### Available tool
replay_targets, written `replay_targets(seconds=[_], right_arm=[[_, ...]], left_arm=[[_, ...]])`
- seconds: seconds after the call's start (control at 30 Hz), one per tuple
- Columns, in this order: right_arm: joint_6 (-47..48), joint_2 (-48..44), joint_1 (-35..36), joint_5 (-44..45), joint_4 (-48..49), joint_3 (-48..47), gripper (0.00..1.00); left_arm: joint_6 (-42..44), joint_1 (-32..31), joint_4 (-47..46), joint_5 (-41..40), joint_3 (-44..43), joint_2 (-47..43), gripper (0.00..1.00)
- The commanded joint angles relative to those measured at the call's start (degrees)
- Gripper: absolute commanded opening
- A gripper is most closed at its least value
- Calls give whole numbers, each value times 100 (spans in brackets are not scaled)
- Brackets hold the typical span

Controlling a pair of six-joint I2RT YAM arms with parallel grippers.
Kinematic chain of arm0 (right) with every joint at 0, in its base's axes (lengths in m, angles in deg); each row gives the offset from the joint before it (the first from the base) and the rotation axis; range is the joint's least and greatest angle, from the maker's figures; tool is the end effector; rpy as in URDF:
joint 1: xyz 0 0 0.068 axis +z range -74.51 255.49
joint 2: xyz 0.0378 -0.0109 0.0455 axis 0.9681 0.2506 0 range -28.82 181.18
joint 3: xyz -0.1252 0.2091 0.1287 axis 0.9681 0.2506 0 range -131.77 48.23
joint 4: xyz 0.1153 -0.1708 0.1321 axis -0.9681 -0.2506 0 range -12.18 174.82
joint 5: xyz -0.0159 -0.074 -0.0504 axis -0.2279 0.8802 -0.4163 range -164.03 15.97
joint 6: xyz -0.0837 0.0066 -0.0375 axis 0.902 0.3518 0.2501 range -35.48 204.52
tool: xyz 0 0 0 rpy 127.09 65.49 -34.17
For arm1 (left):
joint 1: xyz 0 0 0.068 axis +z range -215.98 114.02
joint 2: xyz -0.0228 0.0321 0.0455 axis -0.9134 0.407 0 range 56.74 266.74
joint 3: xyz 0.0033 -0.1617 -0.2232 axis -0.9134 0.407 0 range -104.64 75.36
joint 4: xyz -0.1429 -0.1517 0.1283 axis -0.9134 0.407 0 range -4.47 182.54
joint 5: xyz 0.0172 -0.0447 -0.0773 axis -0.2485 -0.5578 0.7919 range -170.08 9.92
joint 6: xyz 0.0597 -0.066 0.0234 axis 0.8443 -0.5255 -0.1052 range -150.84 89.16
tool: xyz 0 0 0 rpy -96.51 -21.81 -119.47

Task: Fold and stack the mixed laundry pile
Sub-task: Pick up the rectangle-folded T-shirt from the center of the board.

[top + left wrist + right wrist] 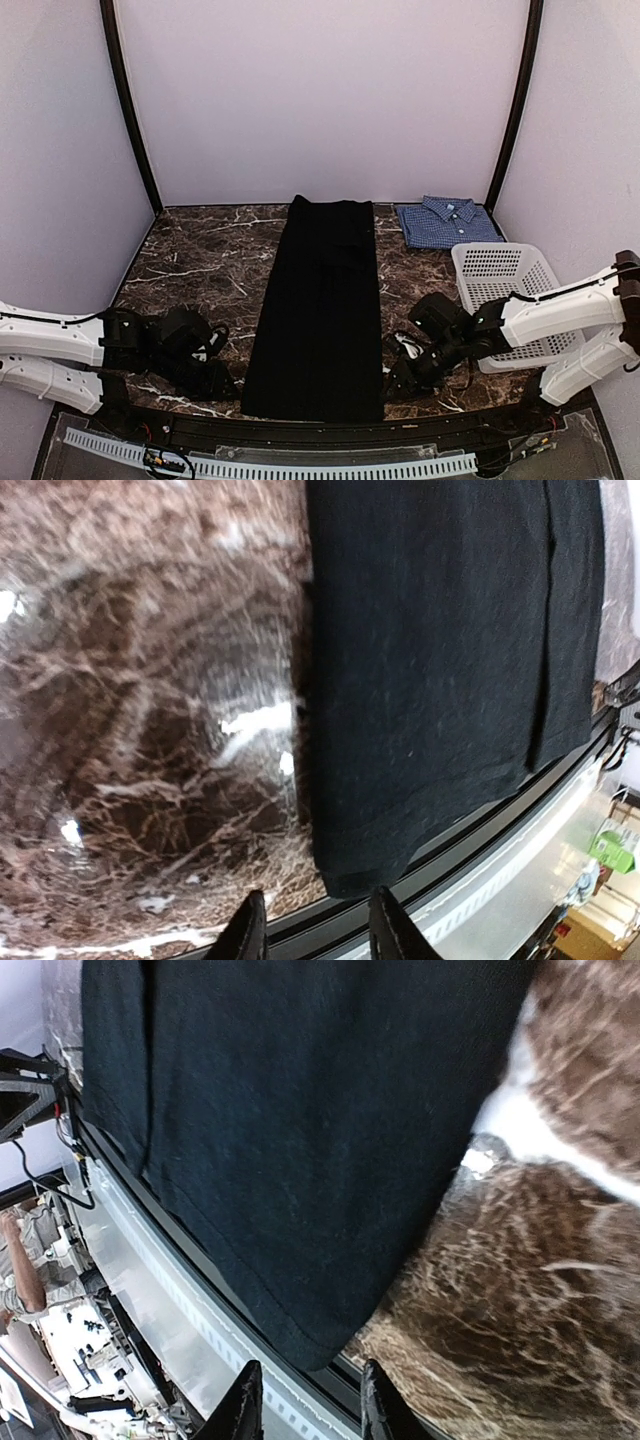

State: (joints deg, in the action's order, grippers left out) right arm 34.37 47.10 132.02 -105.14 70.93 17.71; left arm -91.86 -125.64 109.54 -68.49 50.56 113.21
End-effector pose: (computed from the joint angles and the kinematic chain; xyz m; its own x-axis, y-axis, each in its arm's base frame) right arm 0.0920 0.2164 0.1285 -0.9638 -0.2662 0.0137 -0.1870 0.7121 0.6767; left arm 0.0789 -0.1679 0.1399 -0.9918 -0.0021 -0.1281 0.0724 0.8159 -0.5737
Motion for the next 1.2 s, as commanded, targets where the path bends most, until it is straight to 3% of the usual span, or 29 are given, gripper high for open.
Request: replay_targets(seconds=[0.0,0.47,0.63,0.8,0.87,1.17], right_arm=[[-358,341,301,113,617,34,30],[-768,888,767,149,1164,160,28],[-777,1075,786,123,1333,62,22],[-792,983,879,127,1218,13,6],[-810,833,958,163,1082,27,0],[-783,69,1215,518,545,-119,0]], left_arm=[[-285,-255,-342,-25,104,285,34],[-286,-346,-1233,187,280,984,32],[-258,-387,-1364,253,220,1118,23],[-235,-472,-1361,306,158,1099,2],[-243,-532,-1337,308,135,1031,0],[50,-814,-932,255,-282,653,0]])
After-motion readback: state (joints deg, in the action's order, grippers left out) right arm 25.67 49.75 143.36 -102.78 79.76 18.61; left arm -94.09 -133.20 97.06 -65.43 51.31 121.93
